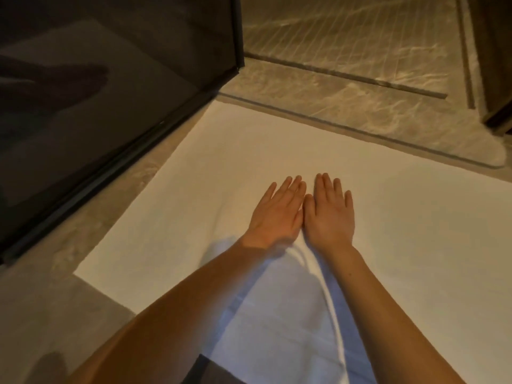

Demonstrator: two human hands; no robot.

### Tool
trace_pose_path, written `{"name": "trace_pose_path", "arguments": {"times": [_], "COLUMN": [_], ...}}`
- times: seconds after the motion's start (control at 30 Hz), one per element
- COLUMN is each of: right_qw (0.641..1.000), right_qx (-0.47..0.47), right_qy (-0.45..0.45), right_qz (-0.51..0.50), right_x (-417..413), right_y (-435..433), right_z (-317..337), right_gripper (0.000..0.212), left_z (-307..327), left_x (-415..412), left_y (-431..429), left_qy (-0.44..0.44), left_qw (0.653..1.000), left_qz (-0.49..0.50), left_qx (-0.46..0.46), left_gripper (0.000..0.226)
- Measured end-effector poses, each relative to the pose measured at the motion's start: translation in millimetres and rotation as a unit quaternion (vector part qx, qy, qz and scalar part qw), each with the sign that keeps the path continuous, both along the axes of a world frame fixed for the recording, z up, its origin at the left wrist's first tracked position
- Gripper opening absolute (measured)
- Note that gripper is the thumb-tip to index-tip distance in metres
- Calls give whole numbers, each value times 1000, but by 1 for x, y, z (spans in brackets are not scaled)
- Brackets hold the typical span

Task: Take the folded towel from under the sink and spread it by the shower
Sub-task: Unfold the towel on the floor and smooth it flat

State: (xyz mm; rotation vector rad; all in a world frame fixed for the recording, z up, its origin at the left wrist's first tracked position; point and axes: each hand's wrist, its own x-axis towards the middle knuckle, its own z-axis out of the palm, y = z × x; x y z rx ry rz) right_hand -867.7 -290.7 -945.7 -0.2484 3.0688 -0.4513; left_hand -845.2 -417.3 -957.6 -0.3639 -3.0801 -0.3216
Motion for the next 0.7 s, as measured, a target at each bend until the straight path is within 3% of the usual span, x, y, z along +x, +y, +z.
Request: {"name": "trace_pose_path", "arguments": {"times": [0.4,0.5,0.63,0.7], "right_qw": [999,999,999,1000], "right_qx": [20,22,26,6], "right_qy": [7,3,-16,1], "right_qz": [-28,-29,-28,-28], "right_x": [6,7,8,22], "right_y": [2,1,1,-5], "right_z": [-9,-7,2,8], "right_gripper": [58,58,58,58], "left_z": [4,17,17,11], "left_x": [7,13,59,83], "left_y": [-179,-163,-78,-44], "left_qy": [-52,-59,-9,6], "left_qw": [991,989,999,998], "left_qz": [120,128,-29,-52], "left_qx": [-20,-39,-18,20], "left_gripper": [55,56,59,54]}}
